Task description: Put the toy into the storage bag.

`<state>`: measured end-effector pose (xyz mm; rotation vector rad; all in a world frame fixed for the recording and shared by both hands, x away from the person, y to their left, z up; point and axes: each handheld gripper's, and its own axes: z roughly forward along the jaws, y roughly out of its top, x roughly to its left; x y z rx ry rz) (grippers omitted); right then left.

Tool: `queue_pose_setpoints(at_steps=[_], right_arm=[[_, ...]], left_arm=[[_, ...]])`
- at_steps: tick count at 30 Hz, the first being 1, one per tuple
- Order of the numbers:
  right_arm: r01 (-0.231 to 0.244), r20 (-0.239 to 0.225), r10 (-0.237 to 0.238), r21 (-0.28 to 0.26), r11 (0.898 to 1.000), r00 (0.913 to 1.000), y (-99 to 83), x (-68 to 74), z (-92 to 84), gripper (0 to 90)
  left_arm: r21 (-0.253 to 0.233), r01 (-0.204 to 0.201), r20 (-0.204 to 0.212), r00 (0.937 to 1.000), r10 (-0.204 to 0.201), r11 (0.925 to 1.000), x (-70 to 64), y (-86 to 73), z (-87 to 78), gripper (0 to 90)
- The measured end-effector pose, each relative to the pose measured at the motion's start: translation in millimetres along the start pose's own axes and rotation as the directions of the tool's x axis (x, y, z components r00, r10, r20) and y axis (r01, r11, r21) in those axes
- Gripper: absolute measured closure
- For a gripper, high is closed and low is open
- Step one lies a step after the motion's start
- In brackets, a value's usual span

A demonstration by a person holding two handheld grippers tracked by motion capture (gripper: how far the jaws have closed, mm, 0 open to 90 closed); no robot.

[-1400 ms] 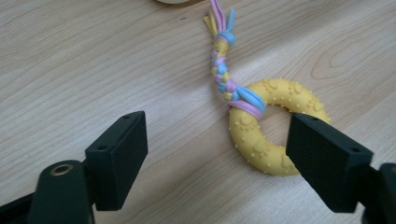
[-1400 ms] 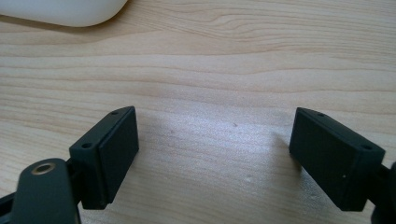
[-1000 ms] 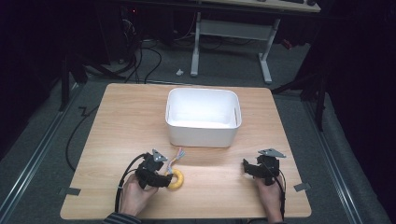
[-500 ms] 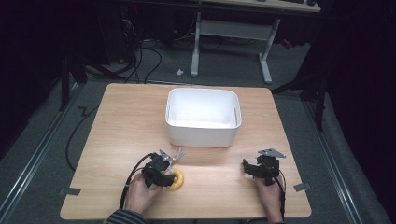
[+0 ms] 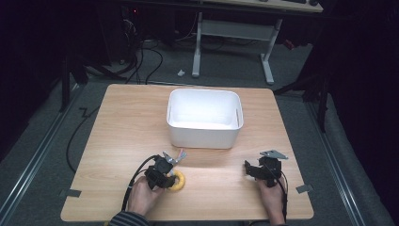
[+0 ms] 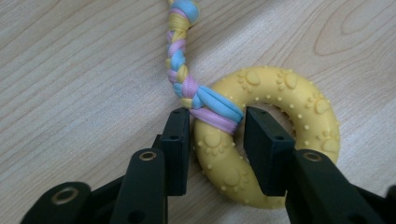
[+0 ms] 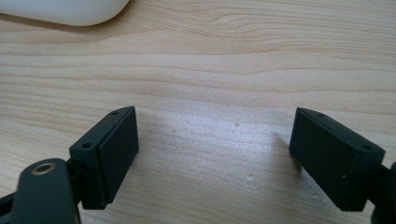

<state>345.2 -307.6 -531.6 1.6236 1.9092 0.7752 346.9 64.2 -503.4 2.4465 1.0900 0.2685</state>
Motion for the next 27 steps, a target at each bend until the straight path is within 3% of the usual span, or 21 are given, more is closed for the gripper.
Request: queue_pose_setpoints(at_steps=[12, 27], right_arm=[[0.001, -0.002, -0.001, 0.000, 1.000, 1.0000, -0.2, 0.4, -0.1, 15.7], [0.002, -0.002, -0.002, -0.001, 1.000, 1.0000, -0.2, 0.4, -0.1, 15.8]], left_arm=[[-0.025, 0.015, 0.006, 0.9999, -0.015, 0.9996, 0.3, -2.2, -2.6, 65.4], [-0.100, 0.021, 0.013, 0.9997, -0.020, 0.9948, 2.4, -4.9, -26.8, 66.8]])
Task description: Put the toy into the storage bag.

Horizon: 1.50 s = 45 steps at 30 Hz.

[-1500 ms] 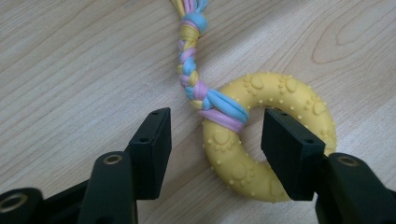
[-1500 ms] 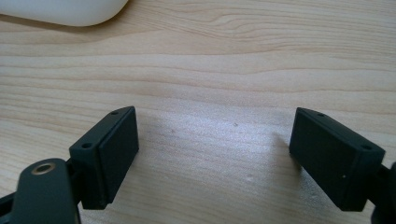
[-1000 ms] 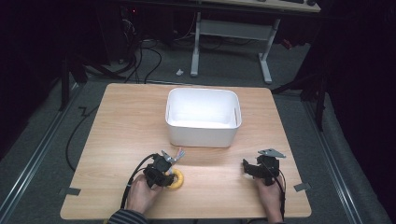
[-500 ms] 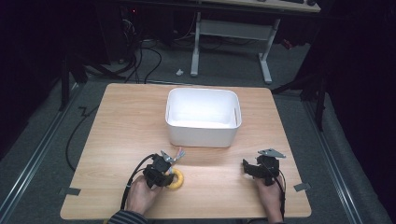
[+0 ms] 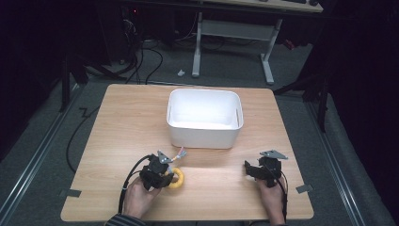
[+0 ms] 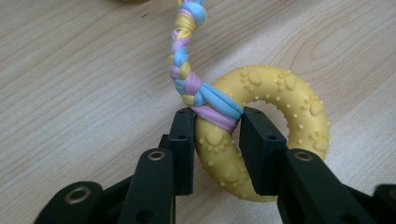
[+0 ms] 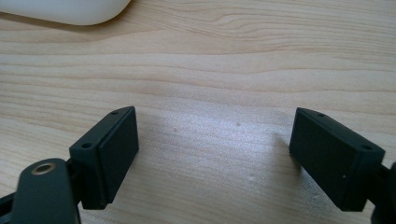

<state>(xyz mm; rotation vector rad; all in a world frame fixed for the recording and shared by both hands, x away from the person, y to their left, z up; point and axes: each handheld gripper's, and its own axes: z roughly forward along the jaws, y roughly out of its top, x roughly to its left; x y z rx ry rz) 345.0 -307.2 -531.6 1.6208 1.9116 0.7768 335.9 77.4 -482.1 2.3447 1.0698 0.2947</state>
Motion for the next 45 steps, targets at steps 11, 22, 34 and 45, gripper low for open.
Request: queue_pose_setpoints(at_steps=[11, 22, 34, 45], right_arm=[[0.002, 0.000, -0.002, 0.002, 1.000, 1.0000, 0.0, -0.1, -0.2, 15.7], [0.002, 0.000, -0.002, 0.003, 1.000, 1.0000, 0.0, 0.0, -0.2, 15.7], [0.001, 0.000, -0.001, 0.002, 1.000, 1.0000, 0.0, 0.1, -0.2, 15.7], [0.004, 0.000, -0.004, 0.001, 1.000, 1.0000, 0.0, 0.0, -0.1, 15.7]], left_arm=[[-0.049, 0.032, -0.012, 0.9994, -0.033, 0.9983, 7.8, -4.7, -24.9, 66.8], [-0.089, 0.094, -0.036, 0.9945, -0.098, 0.9915, 26.8, -10.7, -47.2, 66.9], [-0.124, 0.129, -0.056, 0.9891, -0.136, 0.9839, 46.0, -6.5, -68.7, 66.9], [-0.158, 0.130, -0.067, 0.9876, -0.142, 0.9789, 55.8, 7.4, -88.8, 66.9]])
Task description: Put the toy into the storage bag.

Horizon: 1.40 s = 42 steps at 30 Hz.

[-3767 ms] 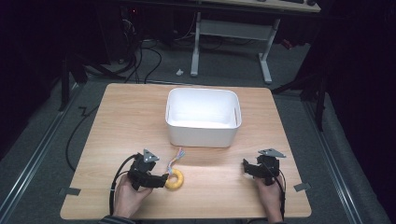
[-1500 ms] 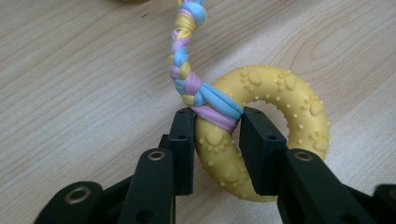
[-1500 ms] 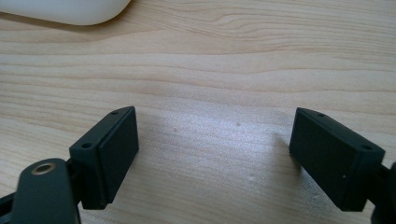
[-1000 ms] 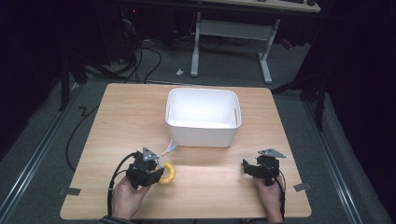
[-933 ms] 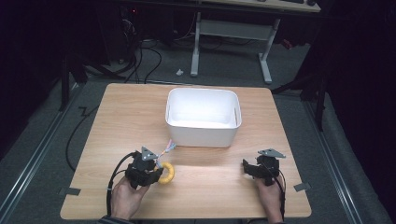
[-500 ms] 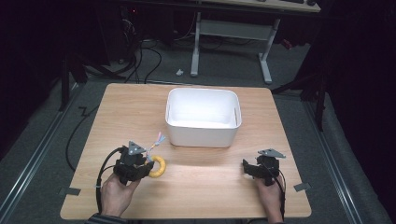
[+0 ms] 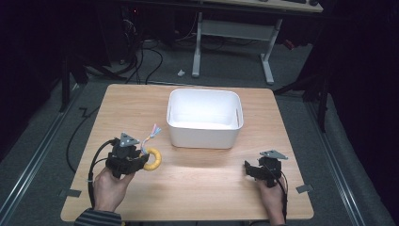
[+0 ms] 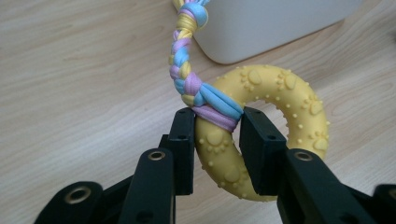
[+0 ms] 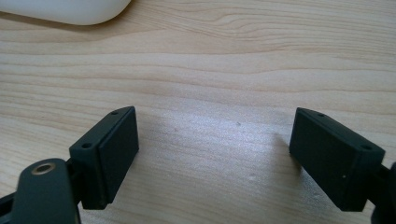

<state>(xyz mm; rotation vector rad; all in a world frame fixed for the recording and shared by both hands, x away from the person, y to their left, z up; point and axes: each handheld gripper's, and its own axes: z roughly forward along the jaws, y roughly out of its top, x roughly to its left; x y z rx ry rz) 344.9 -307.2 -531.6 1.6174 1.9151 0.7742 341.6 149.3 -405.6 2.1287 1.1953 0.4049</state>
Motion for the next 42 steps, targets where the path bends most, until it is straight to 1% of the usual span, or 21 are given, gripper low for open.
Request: queue_pose_setpoints(at_steps=[3, 5, 6, 9, 12, 15, 18, 19, 20, 24, 25, 30, 32, 33, 34, 38, 41, 42], right_arm=[[-0.002, 0.001, 0.002, 0.000, 1.000, 1.0000, 0.0, 0.2, 0.0, 15.7], [0.000, 0.000, 0.000, 0.000, 1.000, 1.0000, 0.0, 0.0, 0.0, 15.7], [0.000, 0.000, 0.000, 0.000, 1.000, 1.0000, 0.0, 0.0, 0.0, 15.7], [-0.002, 0.000, 0.002, 0.000, 1.000, 1.0000, 0.0, 0.1, -0.1, 15.7], [0.000, -0.001, 0.000, -0.002, 1.000, 1.0000, -0.1, 0.0, 0.1, 15.7], [0.000, -0.001, 0.000, -0.002, 1.000, 1.0000, -0.1, 0.0, 0.1, 15.7], [0.001, -0.002, -0.001, -0.001, 1.000, 1.0000, -0.2, 0.3, -0.1, 15.7], [0.001, -0.002, -0.001, -0.001, 1.000, 1.0000, -0.2, 0.3, -0.1, 15.7], [0.002, -0.002, -0.002, -0.001, 1.000, 1.0000, -0.3, 0.3, -0.2, 15.8], [0.002, -0.002, -0.002, -0.001, 1.000, 1.0000, -0.3, 0.3, -0.2, 15.8], [0.002, -0.002, -0.002, -0.001, 1.000, 1.0000, -0.3, 0.3, -0.2, 15.8], [0.002, -0.003, -0.002, -0.001, 1.000, 1.0000, -0.3, 0.3, -0.2, 15.9], [0.002, -0.003, -0.002, -0.001, 1.000, 1.0000, -0.3, 0.2, -0.2, 15.9], [0.002, -0.003, -0.002, -0.001, 1.000, 1.0000, -0.3, 0.2, -0.2, 15.9], [0.002, -0.003, -0.002, -0.001, 1.000, 1.0000, -0.3, 0.2, -0.2, 15.9], [0.002, -0.003, -0.002, -0.002, 1.000, 1.0000, -0.3, 0.3, -0.2, 15.9], [0.002, -0.003, -0.002, -0.001, 1.000, 1.0000, -0.3, 0.3, -0.2, 15.9], [0.002, -0.003, -0.002, -0.001, 1.000, 1.0000, -0.3, 0.3, -0.2, 15.9]], left_arm=[[-0.008, -0.007, -0.008, 0.9999, 0.007, 0.9999, 3.2, 7.0, -4.4, 66.9], [-0.026, 0.002, -0.003, 1.0000, -0.002, 0.9997, 6.9, 13.0, -7.7, 66.9], [-0.026, 0.002, -0.003, 1.0000, -0.002, 0.9997, 6.9, 13.0, -7.7, 66.9], [-0.039, 0.009, 0.001, 1.0000, -0.009, 0.9992, 11.4, 21.0, -11.4, 66.9], [-0.042, 0.013, 0.000, 0.9999, -0.013, 0.9991, 12.9, 25.4, -12.6, 66.9], [-0.039, 0.017, 0.010, 0.9998, -0.017, 0.9991, 12.9, 32.7, -13.4, 67.0], [-0.033, 0.007, 0.004, 1.0000, -0.007, 0.9994, 11.5, 39.7, -13.6, 66.9], [-0.033, 0.007, 0.004, 1.0000, -0.007, 0.9994, 11.5, 39.7, -13.6, 66.9], [-0.032, 0.001, 0.005, 1.0000, -0.001, 0.9995, 11.0, 44.9, -13.9, 67.0], [-0.030, -0.011, 0.008, 0.9999, 0.012, 0.9995, 9.5, 56.5, -14.1, 67.0], [-0.030, -0.011, 0.008, 0.9999, 0.012, 0.9995, 9.5, 56.5, -14.1, 66.9], [-0.029, -0.035, 0.007, 0.9993, 0.036, 0.9990, 6.0, 72.2, -13.4, 66.9], [-0.024, -0.052, 0.005, 0.9987, 0.052, 0.9984, 4.4, 78.8, -12.3, 66.9], [-0.025, -0.054, 0.008, 0.9985, 0.054, 0.9982, 3.4, 82.6, -11.0, 66.9], [-0.025, -0.054, 0.008, 0.9985, 0.054, 0.9982, 3.4, 82.6, -11.0, 66.9], [-0.017, -0.068, 0.017, 0.9975, 0.068, 0.9975, 1.5, 91.1, -6.2, 66.9], [-0.025, -0.067, 0.026, 0.9974, 0.067, 0.9975, -0.2, 95.5, -2.5, 66.9], [-0.024, -0.065, 0.036, 0.9972, 0.066, 0.9976, -0.2, 97.1, -1.4, 66.9]])
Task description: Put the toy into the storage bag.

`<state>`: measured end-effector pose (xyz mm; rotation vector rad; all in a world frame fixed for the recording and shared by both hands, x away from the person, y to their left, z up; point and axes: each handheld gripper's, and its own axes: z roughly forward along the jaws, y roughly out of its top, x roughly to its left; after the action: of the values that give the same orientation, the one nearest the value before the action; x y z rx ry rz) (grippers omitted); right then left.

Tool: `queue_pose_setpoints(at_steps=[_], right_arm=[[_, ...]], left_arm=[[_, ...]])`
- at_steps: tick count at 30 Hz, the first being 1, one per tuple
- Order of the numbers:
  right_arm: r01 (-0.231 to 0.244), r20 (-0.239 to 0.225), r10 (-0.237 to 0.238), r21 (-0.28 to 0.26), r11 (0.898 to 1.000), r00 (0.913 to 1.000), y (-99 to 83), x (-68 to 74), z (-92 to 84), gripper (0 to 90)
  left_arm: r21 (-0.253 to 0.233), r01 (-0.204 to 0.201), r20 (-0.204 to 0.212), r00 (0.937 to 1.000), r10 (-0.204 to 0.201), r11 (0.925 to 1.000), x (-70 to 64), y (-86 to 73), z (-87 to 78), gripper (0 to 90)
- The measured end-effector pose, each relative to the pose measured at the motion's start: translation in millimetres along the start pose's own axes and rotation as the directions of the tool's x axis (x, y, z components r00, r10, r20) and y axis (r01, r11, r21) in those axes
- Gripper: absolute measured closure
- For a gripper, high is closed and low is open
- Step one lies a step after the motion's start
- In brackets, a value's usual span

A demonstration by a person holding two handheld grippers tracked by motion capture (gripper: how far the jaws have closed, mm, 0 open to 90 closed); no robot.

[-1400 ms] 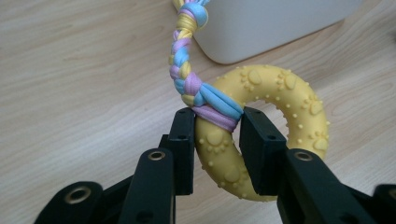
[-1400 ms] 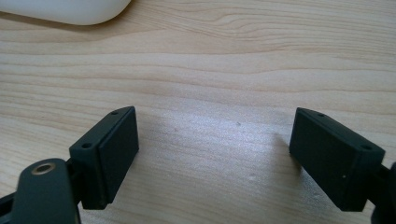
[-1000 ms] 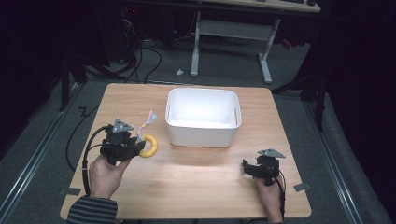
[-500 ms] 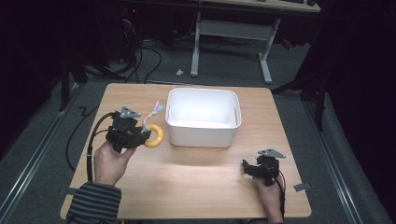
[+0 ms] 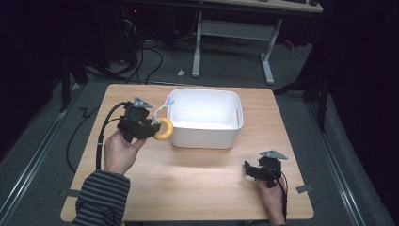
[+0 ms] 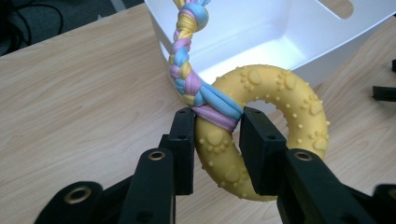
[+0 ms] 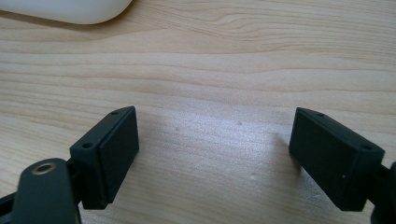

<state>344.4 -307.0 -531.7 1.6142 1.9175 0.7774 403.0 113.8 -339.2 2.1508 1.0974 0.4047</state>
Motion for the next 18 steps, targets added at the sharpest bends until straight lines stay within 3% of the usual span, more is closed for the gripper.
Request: queue_pose_setpoints(at_steps=[9, 13, 18], right_arm=[[0.004, -0.001, -0.004, 0.001, 1.000, 1.0000, -0.2, 0.2, -0.4, 16.0], [0.004, -0.001, -0.004, -0.001, 1.000, 1.0000, -0.4, 0.3, -0.4, 16.0], [0.004, -0.002, -0.004, 0.002, 1.000, 1.0000, -0.5, 0.7, -0.8, 16.0]], left_arm=[[-0.012, -0.009, 0.004, 1.0000, 0.009, 0.9999, -5.1, 13.1, 8.4, 66.9], [-0.001, -0.036, 0.000, 0.9994, 0.036, 0.9994, -9.1, 21.0, 14.6, 66.9], [-0.011, -0.030, 0.006, 0.9995, 0.030, 0.9995, -9.9, 25.4, 22.5, 67.0]])
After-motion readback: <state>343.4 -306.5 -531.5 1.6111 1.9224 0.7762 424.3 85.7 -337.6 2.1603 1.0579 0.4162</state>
